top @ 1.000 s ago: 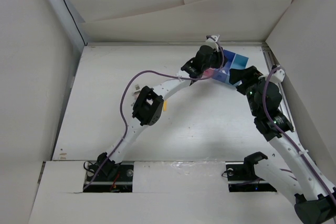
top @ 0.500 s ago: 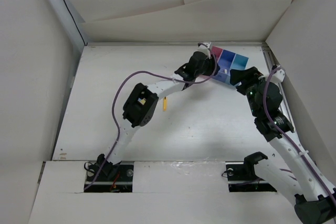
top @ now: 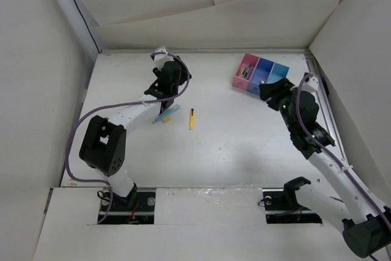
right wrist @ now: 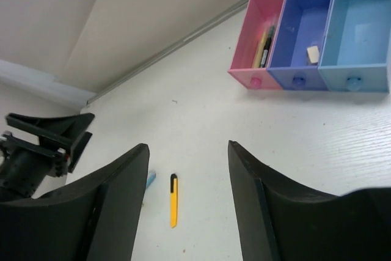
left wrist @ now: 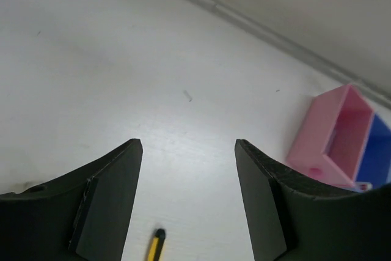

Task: Sort the stationery into containers
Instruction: Pick up the stationery from the center of the board.

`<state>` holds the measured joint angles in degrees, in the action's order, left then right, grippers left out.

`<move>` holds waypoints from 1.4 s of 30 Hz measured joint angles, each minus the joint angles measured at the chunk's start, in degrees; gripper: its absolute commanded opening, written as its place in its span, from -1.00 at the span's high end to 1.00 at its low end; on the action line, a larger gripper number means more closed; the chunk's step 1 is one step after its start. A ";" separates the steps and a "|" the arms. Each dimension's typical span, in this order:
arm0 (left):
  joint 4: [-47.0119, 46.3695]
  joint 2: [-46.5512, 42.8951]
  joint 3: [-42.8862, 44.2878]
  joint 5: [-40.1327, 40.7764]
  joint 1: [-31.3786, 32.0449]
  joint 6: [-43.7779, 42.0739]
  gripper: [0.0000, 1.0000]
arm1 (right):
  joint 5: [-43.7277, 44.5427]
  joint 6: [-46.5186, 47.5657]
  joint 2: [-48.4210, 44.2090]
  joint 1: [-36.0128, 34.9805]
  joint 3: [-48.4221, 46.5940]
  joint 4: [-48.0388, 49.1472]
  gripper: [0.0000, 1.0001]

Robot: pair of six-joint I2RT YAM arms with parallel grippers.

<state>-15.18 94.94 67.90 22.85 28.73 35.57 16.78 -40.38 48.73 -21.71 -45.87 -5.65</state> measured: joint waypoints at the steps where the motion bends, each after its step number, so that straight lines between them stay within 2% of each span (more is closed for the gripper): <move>1: 0.83 -0.31 -1.29 1.62 0.48 0.24 -0.18 | -0.13 0.07 0.26 -0.31 0.00 0.02 -0.28; 4: 3.39 -0.42 -5.75 4.24 0.96 0.92 -0.18 | -0.50 0.52 1.46 -1.25 -0.02 0.15 -0.34; 9: 7.48 -0.42 -9.86 5.20 -2.29 1.79 -0.18 | -0.79 1.18 4.31 -3.06 -0.04 0.09 -0.34; 15: 7.67 -0.42 -10.36 6.73 -3.98 1.79 -0.16 | -0.70 1.62 4.68 -3.98 -0.07 0.11 -0.37; 21: 7.76 -0.02 -10.56 7.89 -3.87 1.31 0.07 | -0.68 1.81 5.86 -4.72 -0.17 0.11 -0.37; 33: 9.07 3.10 -10.27 9.44 -4.50 0.70 0.10 | -0.26 1.84 6.67 -5.29 -0.26 0.11 -0.37; 39: 9.11 5.51 -9.42 9.99 -5.20 0.26 0.33 | -0.09 2.05 6.88 -5.38 -0.31 0.13 -0.37; 42: 9.44 6.67 -9.38 9.90 -5.49 0.04 0.59 | 0.02 2.16 6.88 -5.38 -0.37 0.13 -0.37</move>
<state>-5.74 101.60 58.52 32.75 23.24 35.62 16.80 -38.22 55.61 -27.09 -46.24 -5.52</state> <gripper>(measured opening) 0.287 0.682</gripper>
